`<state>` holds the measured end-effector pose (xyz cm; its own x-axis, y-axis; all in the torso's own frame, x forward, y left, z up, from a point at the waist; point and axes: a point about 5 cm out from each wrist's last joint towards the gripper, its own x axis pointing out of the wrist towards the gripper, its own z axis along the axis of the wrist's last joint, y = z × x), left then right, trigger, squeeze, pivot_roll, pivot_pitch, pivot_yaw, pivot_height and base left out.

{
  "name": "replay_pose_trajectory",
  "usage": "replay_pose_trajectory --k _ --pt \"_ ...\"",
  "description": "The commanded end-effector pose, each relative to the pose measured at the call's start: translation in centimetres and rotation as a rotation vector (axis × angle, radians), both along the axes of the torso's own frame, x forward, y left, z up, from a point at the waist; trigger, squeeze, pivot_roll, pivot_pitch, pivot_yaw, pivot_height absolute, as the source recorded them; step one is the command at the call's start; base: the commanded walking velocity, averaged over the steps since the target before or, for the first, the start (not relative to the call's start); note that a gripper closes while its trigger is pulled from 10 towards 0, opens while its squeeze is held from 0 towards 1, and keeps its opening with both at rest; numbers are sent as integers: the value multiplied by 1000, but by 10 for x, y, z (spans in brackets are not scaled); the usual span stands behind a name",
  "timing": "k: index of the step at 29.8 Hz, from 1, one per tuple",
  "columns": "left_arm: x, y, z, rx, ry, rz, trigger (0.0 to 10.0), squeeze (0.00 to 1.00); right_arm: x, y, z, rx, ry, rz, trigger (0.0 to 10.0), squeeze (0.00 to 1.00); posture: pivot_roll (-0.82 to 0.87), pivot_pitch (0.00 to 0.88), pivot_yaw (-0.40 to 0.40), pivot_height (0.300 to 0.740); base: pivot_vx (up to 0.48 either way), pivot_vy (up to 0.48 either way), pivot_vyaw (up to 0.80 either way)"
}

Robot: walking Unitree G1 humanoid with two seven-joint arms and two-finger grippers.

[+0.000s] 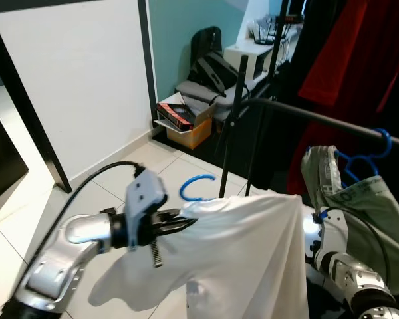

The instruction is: Hang hanger

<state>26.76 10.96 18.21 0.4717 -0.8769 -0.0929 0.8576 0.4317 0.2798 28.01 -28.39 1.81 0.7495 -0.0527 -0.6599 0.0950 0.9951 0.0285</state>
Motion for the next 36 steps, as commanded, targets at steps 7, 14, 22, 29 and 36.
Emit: replay_pose_trajectory --k 7,14,22,29,36 --pt "12 -2 -7 48 -8 122 10000 0 -9 1 -10 -14 33 -3 10000 0 -118 0 30 740 0 0 -756" --pt "28 -20 -27 125 31 320 10000 0 -17 5 -20 -16 64 1 10000 0 -117 0 32 740 0 0 -756" --pt "39 -49 -18 47 46 405 10000 0 -22 7 -26 -28 91 3 10000 0 -122 0 38 740 0 0 -756" --pt "44 -44 -19 -30 120 493 10000 0 -27 7 -31 -35 105 1 10000 0 -123 0 43 740 0 0 -719" --pt "42 -42 -30 11 138 565 10000 0 -27 6 -31 -38 94 -3 10000 0 -124 0 42 740 0 -274 0"
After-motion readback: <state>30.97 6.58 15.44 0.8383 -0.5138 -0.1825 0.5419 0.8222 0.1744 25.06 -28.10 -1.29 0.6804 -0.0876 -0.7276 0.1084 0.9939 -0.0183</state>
